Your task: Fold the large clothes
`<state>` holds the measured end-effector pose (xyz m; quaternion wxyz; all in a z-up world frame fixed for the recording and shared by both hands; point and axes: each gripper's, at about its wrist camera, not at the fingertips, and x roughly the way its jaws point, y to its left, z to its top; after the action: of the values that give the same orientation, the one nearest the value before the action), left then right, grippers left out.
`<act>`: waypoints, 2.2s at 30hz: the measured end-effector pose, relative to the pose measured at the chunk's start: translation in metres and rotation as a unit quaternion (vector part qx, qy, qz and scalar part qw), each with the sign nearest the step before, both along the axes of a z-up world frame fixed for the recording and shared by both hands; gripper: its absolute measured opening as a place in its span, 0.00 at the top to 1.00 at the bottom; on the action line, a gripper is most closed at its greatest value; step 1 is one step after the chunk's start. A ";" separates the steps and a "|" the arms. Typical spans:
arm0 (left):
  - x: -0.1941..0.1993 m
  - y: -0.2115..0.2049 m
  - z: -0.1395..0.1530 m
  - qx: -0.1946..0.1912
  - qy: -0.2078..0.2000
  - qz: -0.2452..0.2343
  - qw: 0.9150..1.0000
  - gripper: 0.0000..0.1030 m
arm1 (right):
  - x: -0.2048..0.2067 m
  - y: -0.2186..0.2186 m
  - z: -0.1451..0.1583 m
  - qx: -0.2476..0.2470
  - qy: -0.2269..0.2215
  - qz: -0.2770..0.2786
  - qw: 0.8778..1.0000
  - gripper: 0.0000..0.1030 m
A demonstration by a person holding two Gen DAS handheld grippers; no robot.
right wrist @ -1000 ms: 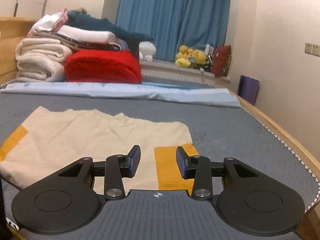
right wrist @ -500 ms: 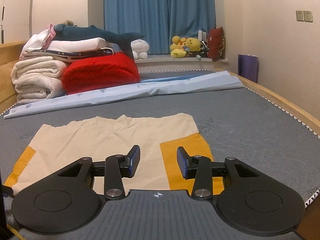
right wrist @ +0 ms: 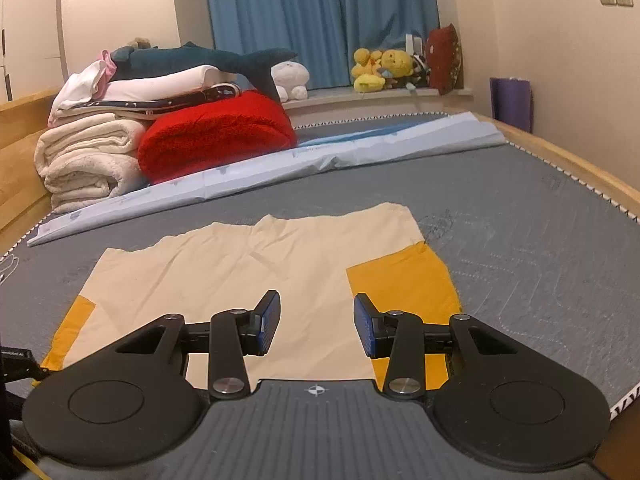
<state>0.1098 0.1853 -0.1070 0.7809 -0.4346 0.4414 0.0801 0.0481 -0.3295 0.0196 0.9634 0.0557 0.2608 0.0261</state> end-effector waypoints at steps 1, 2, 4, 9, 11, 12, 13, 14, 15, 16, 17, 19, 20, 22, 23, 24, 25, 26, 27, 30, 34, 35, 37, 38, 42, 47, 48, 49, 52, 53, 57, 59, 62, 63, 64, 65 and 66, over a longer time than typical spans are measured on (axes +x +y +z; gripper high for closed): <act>0.002 0.000 -0.001 -0.002 -0.003 0.006 1.000 0.41 | 0.001 0.000 -0.001 0.001 0.002 0.002 1.000 0.59; 0.003 0.002 -0.002 -0.006 -0.007 0.014 1.000 0.41 | 0.001 0.001 -0.002 0.001 0.004 0.004 1.000 0.59; 0.006 0.001 -0.005 -0.011 -0.012 0.024 1.000 0.41 | 0.002 0.004 -0.002 -0.001 0.005 0.012 1.000 0.59; 0.022 0.000 -0.009 -0.013 -0.030 0.033 0.999 0.36 | 0.000 0.012 -0.003 -0.014 0.003 0.033 0.999 0.59; 0.029 -0.001 -0.011 -0.017 -0.036 0.041 0.998 0.36 | -0.001 0.015 -0.003 -0.018 0.004 0.039 0.999 0.59; 0.031 0.000 -0.012 -0.020 -0.039 0.046 0.998 0.36 | -0.002 0.015 -0.003 -0.019 0.004 0.042 0.999 0.59; 0.033 0.000 -0.013 -0.022 -0.042 0.050 0.998 0.36 | -0.002 0.017 -0.003 -0.021 0.005 0.044 0.999 0.59; 0.035 0.000 -0.013 -0.020 -0.044 0.053 0.997 0.38 | -0.002 0.018 -0.004 -0.022 0.007 0.046 0.999 0.59; 0.037 -0.002 -0.013 -0.016 -0.045 0.049 0.998 0.52 | -0.002 0.019 -0.004 -0.023 0.008 0.048 0.999 0.59; 0.039 -0.002 -0.012 -0.009 -0.045 0.044 0.998 0.65 | -0.002 0.020 -0.003 -0.023 0.009 0.049 0.998 0.59; 0.040 -0.003 -0.008 -0.002 -0.049 0.037 0.998 0.69 | -0.001 0.021 -0.003 -0.022 0.011 0.051 0.998 0.59; 0.041 -0.006 0.004 0.014 -0.058 0.027 0.998 0.77 | 0.001 0.025 -0.003 -0.021 0.013 0.052 0.998 0.59; 0.040 -0.008 0.013 0.021 -0.066 0.022 0.997 0.78 | 0.002 0.028 -0.003 -0.019 0.014 0.053 0.998 0.59; 0.036 -0.006 0.028 0.020 -0.081 0.017 0.996 0.80 | 0.005 0.035 -0.004 -0.011 0.017 0.055 0.998 0.59; 0.034 -0.003 0.038 0.014 -0.089 0.015 0.996 0.81 | 0.007 0.040 -0.004 -0.007 0.018 0.058 0.998 0.59; 0.033 0.001 0.047 0.011 -0.097 0.013 0.995 0.82 | 0.009 0.045 -0.005 -0.003 0.020 0.062 0.998 0.59; 0.033 0.004 0.057 0.015 -0.103 0.009 0.995 0.82 | 0.011 0.053 -0.005 0.002 0.023 0.070 0.997 0.59; 0.032 0.008 0.070 0.025 -0.106 0.002 0.994 0.82 | 0.013 0.060 -0.006 0.006 0.025 0.077 0.997 0.61; 0.031 0.012 0.082 0.041 -0.107 -0.008 0.993 0.82 | 0.015 0.067 -0.007 0.009 0.027 0.087 0.996 0.63; 0.024 0.023 0.113 0.095 -0.096 -0.043 0.990 0.82 | 0.020 0.095 -0.011 0.026 0.032 0.125 0.991 0.73; 0.008 0.029 0.139 0.162 -0.102 -0.115 0.975 0.80 | 0.026 0.133 -0.017 0.049 0.040 0.176 0.982 0.73; 0.004 0.029 0.141 0.169 -0.109 -0.132 0.971 0.80 | 0.028 0.144 -0.020 0.056 0.045 0.187 0.980 0.73; -0.006 0.026 0.138 0.191 -0.123 -0.153 0.962 0.79 | 0.035 0.161 -0.027 0.073 0.065 0.202 0.975 0.73; -0.010 0.024 0.134 0.196 -0.119 -0.152 0.961 0.80 | 0.039 0.168 -0.033 0.079 0.079 0.205 0.972 0.73; -0.013 0.012 0.132 0.210 -0.125 -0.143 0.959 0.80 | 0.066 0.190 -0.066 0.079 0.163 0.177 0.967 0.77; -0.012 -0.008 0.124 0.247 -0.121 -0.183 0.944 0.80 | 0.093 0.193 -0.106 0.114 0.254 0.133 0.951 0.80; -0.013 -0.012 0.124 0.258 -0.121 -0.187 0.940 0.80 | 0.094 0.194 -0.107 0.116 0.257 0.132 0.950 0.81; -0.013 -0.014 0.122 0.265 -0.122 -0.189 0.938 0.79 | 0.095 0.193 -0.105 0.120 0.259 0.132 0.949 0.81; -0.010 -0.014 0.121 0.266 -0.119 -0.179 0.940 0.79 | 0.089 0.188 -0.093 0.114 0.240 0.129 0.955 0.82; -0.009 -0.014 0.120 0.263 -0.117 -0.173 0.942 0.79 | 0.082 0.185 -0.082 0.096 0.211 0.123 0.965 0.81; -0.008 -0.025 0.124 0.274 -0.119 -0.160 0.941 0.79 | 0.060 0.161 -0.037 0.052 0.094 0.117 0.987 0.79; -0.006 -0.037 0.129 0.293 -0.128 -0.163 0.933 0.79 | 0.051 0.143 -0.020 0.033 0.050 0.114 0.992 0.79; -0.005 -0.064 0.138 0.318 -0.152 -0.174 0.920 0.80 | 0.037 0.109 -0.002 0.007 0.007 0.102 0.995 0.79; -0.006 -0.075 0.142 0.326 -0.163 -0.180 0.914 0.80 | 0.032 0.097 0.003 0.003 -0.002 0.096 0.995 0.79; -0.006 -0.087 0.146 0.332 -0.175 -0.187 0.908 0.81 | 0.028 0.085 0.007 0.003 -0.008 0.091 0.996 0.79; -0.006 -0.100 0.151 0.338 -0.188 -0.197 0.901 0.81 | 0.023 0.070 0.010 0.005 -0.015 0.083 0.996 0.79; -0.007 -0.113 0.155 0.344 -0.201 -0.206 0.894 0.81 | 0.018 0.056 0.012 0.007 -0.020 0.076 0.997 0.79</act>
<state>0.1030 0.0721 0.0480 0.9526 -0.0455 0.2999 -0.0247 0.0665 -0.2739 0.0320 0.9633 0.0418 0.2445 0.1021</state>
